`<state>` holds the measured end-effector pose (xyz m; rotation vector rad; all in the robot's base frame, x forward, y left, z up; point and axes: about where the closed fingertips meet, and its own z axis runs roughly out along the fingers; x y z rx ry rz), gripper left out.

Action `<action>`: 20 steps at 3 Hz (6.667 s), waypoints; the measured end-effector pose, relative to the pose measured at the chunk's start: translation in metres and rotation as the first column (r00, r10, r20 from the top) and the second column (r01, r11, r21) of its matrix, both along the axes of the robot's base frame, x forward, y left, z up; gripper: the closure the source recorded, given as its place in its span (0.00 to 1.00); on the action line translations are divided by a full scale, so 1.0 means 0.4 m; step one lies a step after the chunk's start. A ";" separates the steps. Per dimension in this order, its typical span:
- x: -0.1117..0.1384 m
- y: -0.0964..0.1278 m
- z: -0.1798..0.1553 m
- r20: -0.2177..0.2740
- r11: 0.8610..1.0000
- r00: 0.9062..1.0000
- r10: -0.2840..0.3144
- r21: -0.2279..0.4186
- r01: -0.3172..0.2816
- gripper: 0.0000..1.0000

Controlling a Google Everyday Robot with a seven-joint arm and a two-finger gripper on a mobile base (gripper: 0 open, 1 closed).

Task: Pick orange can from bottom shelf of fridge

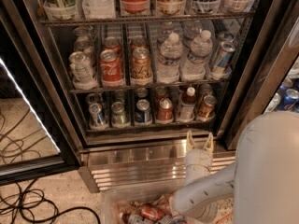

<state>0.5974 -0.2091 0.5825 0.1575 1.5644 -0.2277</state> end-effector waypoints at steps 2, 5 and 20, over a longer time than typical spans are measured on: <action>0.022 0.014 -0.020 0.003 0.995 1.000 0.002 -0.095 -0.002 0.41; 0.154 -0.050 0.049 0.057 0.992 0.997 -0.058 -0.110 0.064 0.42; 0.299 -0.095 0.029 0.023 0.979 0.992 -0.122 -0.161 0.125 0.38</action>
Offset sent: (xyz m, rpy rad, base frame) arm 0.0113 -0.0047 0.0046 -0.1481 -0.0624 -0.0427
